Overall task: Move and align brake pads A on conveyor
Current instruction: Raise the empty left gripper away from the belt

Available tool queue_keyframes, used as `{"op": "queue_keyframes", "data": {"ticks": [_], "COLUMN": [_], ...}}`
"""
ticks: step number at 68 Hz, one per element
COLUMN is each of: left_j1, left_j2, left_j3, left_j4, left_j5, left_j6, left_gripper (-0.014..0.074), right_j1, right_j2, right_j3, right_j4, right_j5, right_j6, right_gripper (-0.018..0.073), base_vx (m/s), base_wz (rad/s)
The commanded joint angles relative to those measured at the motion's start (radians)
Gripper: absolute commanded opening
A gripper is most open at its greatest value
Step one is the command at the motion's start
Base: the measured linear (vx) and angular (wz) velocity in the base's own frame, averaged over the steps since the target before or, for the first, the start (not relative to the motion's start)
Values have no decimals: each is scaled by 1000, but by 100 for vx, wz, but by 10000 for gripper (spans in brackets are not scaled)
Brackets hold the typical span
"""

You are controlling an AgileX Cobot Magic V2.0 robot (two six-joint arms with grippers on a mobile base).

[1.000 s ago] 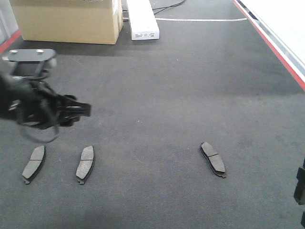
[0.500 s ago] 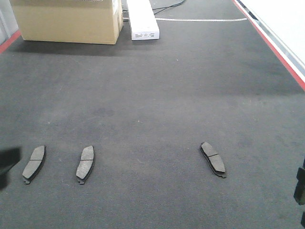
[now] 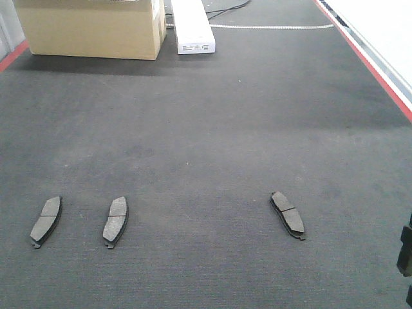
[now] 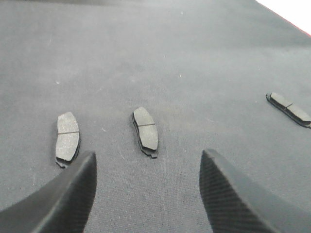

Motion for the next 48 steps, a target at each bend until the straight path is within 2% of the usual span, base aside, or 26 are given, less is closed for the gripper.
{"op": "queue_keyframes", "data": {"ticks": [1,27,37,48], "left_j1": [-1,-1,-1,-1], "left_j2": [8,8,8,8], "left_j3": [-25,-25,-25,-25], "left_j4": [5,5,5,5], "left_j5": [-69,-68,-68,-68], "left_j6": [3,3,3,3], "left_gripper": [451,451,451,451], "right_j1": [-4,-4,-4,-4], "right_j2": [2,2,2,2], "right_j3": [-32,-32,-32,-32], "right_j4": [-2,-2,-31,-14], "right_j5": [-98,-98,-99,-105], "right_j6": [-4,-4,-3,5], "right_gripper": [-4,-4,-4,-4], "base_vx": [0,0,0,0], "base_wz": [0,0,0,0]}}
